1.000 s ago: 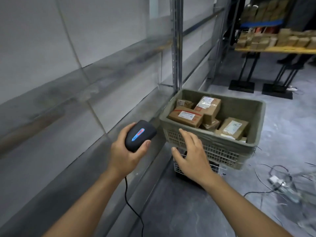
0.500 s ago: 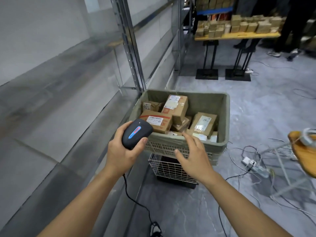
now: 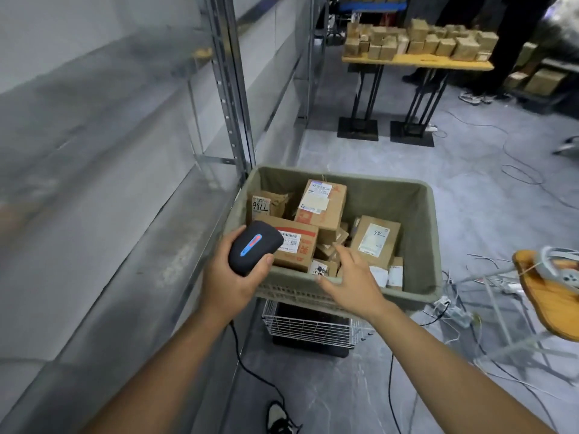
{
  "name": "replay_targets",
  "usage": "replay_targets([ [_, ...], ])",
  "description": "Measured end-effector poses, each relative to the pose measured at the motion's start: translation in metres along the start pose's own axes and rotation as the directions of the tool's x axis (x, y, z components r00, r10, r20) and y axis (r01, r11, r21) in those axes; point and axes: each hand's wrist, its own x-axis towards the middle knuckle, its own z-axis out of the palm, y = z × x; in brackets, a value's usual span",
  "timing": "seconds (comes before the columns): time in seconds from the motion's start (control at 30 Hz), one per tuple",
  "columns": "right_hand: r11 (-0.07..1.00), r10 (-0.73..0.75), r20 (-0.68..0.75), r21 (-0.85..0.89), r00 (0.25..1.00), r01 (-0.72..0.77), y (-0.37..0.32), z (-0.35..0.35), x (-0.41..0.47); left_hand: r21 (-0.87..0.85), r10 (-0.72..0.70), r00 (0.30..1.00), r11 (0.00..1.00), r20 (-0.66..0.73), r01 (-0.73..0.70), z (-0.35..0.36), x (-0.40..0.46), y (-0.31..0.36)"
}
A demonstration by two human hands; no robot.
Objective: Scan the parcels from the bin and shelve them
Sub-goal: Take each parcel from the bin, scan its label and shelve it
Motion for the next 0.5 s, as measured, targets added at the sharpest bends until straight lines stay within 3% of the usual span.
replay_targets([
  [0.5,0.991,0.004,0.256,-0.133,0.967,0.031,0.021,0.036,0.163,0.111,-0.18,0.982,0.978,0.052,0.174,0.04,0.067,-0.049],
])
